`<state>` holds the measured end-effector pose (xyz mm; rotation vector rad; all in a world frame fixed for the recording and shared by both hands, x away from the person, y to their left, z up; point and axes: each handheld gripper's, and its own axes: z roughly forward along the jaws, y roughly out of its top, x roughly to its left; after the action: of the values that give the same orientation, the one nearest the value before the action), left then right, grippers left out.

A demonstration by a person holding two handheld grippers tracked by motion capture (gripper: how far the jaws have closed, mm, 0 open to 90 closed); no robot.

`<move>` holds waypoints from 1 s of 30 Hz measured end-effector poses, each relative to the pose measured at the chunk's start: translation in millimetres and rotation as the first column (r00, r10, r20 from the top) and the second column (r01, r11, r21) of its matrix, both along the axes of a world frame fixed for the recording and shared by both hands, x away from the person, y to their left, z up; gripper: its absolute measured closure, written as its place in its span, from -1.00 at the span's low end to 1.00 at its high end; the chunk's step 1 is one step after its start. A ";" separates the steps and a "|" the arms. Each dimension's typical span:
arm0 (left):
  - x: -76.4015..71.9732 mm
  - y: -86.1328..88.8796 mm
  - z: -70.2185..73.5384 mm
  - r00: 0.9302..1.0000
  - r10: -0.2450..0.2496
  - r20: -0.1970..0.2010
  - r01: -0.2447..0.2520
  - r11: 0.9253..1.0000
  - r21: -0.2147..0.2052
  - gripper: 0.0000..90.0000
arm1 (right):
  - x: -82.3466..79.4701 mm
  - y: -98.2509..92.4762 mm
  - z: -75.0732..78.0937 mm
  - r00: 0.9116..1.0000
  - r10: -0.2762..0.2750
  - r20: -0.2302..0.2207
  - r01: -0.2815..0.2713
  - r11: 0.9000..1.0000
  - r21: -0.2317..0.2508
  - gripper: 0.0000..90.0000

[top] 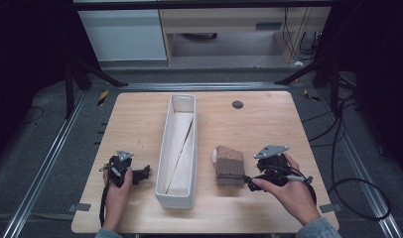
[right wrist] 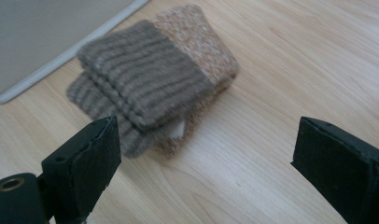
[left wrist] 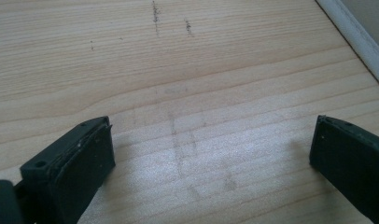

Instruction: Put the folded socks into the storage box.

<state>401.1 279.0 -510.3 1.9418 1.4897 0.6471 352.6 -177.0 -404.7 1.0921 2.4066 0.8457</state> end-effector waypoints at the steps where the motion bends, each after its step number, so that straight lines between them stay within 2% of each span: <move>1: -0.1 0.0 0.1 1.000 0.000 -0.001 0.000 1.000 0.001 -1.00 | 0.0 0.0 0.0 1.000 0.000 0.000 0.000 1.000 0.000 -0.82; 2: 0.0 0.0 0.0 1.000 0.000 0.000 0.000 1.000 0.000 -1.00 | 1.4 2.1 0.9 1.000 0.010 -0.001 -0.010 1.000 -0.002 -0.79; 3: 0.0 0.0 0.0 1.000 0.000 0.000 0.000 1.000 0.000 -1.00 | 5.6 8.2 3.7 0.999 0.046 -0.008 -0.046 0.999 -0.008 -0.75; 5: 0.0 0.0 0.0 1.000 0.000 0.000 0.000 1.000 0.000 -1.00 | 6.8 10.5 4.5 0.998 0.058 -0.010 -0.058 0.998 -0.007 -0.74; 9: 0.0 0.0 0.0 1.000 0.000 0.000 0.000 1.000 0.000 -1.00 | 14.0 23.2 11.4 0.992 0.123 -0.022 -0.123 0.992 -0.029 -0.69; 14: -0.1 0.0 0.0 1.000 0.000 0.000 0.000 1.000 0.001 -1.00 | 17.6 27.4 20.1 0.989 0.146 -0.014 -0.146 0.989 -0.025 -0.61; 19: -0.5 0.0 0.0 1.000 -0.003 0.001 0.003 1.000 0.001 -1.00 | 20.5 29.3 19.9 0.987 0.157 -0.020 -0.157 0.987 -0.021 -0.51; 23: -0.5 -0.1 -0.1 1.000 -0.002 0.001 0.002 1.000 0.000 -1.00 | 26.0 33.7 14.8 0.982 0.184 -0.051 -0.186 0.982 -0.028 -0.34; 28: -0.5 0.0 -0.1 1.000 -0.002 0.001 0.002 1.000 0.000 -1.00 | 29.2 36.0 12.5 0.976 0.208 -0.067 -0.210 0.977 -0.029 -0.27; 30: -0.5 0.0 -0.1 1.000 -0.002 0.001 0.002 1.000 0.000 -1.00 | 28.9 38.1 10.9 0.970 0.227 -0.083 -0.230 0.972 -0.036 -0.31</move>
<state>400.6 278.9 -510.3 1.9431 1.4866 0.6469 381.5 -138.9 -393.8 0.8567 2.6410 0.8283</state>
